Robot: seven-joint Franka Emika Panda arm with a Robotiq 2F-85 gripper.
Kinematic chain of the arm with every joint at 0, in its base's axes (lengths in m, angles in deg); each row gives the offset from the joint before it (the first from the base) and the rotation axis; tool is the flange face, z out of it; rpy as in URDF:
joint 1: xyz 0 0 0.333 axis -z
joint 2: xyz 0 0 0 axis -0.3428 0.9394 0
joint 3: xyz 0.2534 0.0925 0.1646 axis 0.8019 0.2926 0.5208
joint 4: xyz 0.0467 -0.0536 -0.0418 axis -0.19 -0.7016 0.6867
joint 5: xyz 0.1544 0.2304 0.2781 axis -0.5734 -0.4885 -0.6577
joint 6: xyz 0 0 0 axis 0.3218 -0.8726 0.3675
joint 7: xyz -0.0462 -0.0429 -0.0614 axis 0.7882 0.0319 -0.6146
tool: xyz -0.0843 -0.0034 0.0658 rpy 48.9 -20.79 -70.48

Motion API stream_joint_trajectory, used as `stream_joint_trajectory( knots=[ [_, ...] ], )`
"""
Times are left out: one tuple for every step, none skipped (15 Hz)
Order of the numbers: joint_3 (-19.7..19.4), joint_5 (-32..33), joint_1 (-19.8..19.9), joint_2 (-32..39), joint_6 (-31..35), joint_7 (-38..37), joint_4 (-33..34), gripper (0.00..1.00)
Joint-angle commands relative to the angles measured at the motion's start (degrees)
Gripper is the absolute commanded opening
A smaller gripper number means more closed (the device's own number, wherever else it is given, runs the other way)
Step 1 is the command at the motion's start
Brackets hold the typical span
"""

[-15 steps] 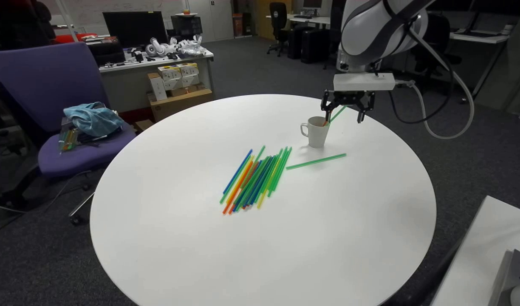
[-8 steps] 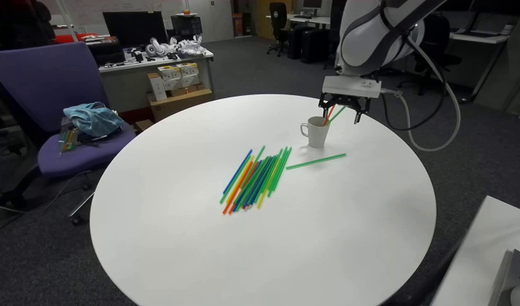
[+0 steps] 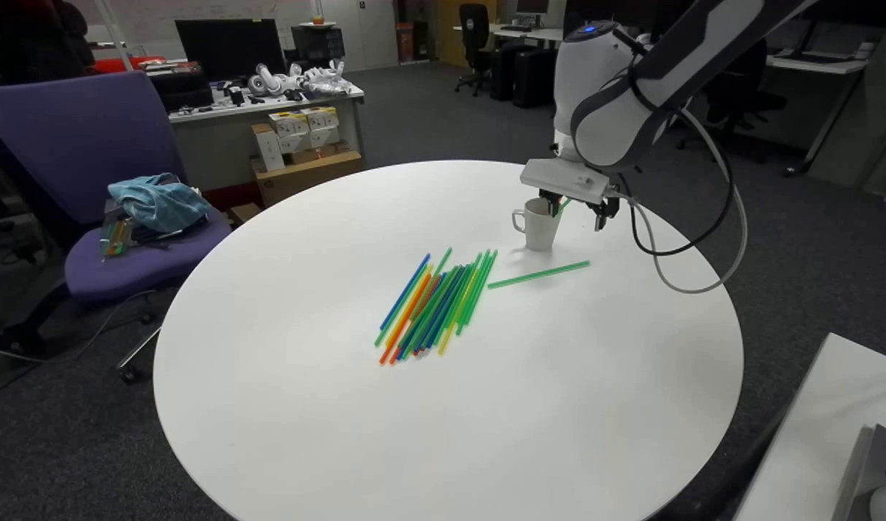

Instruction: Put one green straw in the mug.

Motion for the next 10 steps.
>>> stream_joint_trajectory(
  knots=[
    [1.47, -3.87, 0.37, 3.88, -1.64, 0.74, 3.43, 1.0],
    [1.86, -5.05, 0.53, 4.88, -1.38, 1.46, 4.01, 1.0],
    [2.09, -6.04, 0.65, 6.24, -0.08, 1.91, 4.71, 1.0],
    [2.43, -7.2, 0.82, 7.31, 0.25, 2.56, 5.52, 1.0],
    [2.69, -8.15, 0.99, 8.74, 0.64, 3.27, 6.54, 1.0],
    [2.76, -8.92, 0.98, 9.91, 0.55, 3.9, 7.56, 1.0],
    [2.78, -9.64, 0.99, 11.07, 0.51, 4.57, 8.61, 1.0],
    [2.89, -10.52, 1.11, 12.13, 0.24, 5.58, 9.68, 1.0],
    [2.71, -10.99, 1.01, 13.21, 0.43, 6.11, 10.57, 1.0],
    [2.49, -11.42, 0.91, 14.24, 0.48, 6.59, 11.51, 1.0]
  ],
)
